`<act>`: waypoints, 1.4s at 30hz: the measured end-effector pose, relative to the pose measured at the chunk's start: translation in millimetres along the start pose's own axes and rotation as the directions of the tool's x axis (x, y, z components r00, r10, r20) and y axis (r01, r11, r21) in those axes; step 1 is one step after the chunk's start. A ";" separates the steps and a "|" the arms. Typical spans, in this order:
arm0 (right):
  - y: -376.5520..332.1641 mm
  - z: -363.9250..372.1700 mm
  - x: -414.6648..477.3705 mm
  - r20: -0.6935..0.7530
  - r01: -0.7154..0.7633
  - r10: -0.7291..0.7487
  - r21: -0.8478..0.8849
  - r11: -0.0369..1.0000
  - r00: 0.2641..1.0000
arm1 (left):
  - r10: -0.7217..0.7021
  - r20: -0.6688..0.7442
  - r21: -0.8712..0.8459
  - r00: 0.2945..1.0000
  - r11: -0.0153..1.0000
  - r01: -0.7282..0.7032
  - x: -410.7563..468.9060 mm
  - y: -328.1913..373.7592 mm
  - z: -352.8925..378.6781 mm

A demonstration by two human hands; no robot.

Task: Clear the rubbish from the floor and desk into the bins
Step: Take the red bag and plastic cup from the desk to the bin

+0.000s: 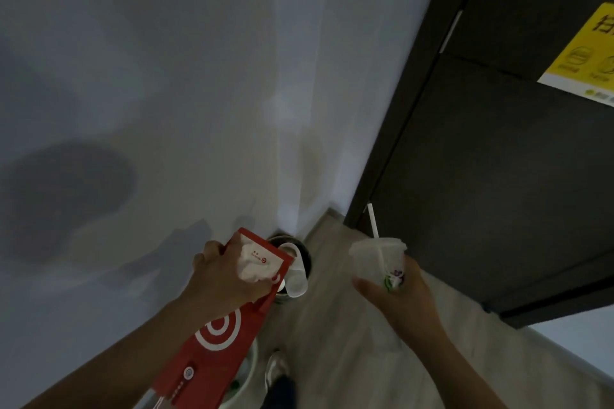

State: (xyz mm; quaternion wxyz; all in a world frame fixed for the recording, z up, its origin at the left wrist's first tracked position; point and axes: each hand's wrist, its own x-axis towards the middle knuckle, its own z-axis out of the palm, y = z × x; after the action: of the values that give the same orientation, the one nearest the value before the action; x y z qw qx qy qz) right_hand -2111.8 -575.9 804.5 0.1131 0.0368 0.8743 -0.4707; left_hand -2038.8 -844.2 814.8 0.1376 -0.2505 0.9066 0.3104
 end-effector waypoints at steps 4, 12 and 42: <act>1.2 18.8 62.0 -0.002 -0.053 0.053 -0.023 0.998 0.999 | -0.027 0.075 0.000 0.997 1.000 0.027 78.0 3.4 13.7; 25.1 72.6 154.6 0.047 -0.232 0.234 -0.047 0.972 0.971 | -0.154 0.125 0.079 0.980 0.986 0.145 202.4 -1.1 52.8; 332.7 303.8 408.2 0.282 -0.359 0.360 -0.055 0.932 0.890 | -0.380 0.115 0.225 0.918 0.910 0.349 565.7 -144.7 403.4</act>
State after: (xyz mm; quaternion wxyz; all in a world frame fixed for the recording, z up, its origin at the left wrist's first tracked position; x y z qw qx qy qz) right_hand -2402.1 -661.3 277.2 0.3239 0.1290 0.8268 -0.4414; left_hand -2396.0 -896.7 203.9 0.2881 -0.3755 0.8566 0.2052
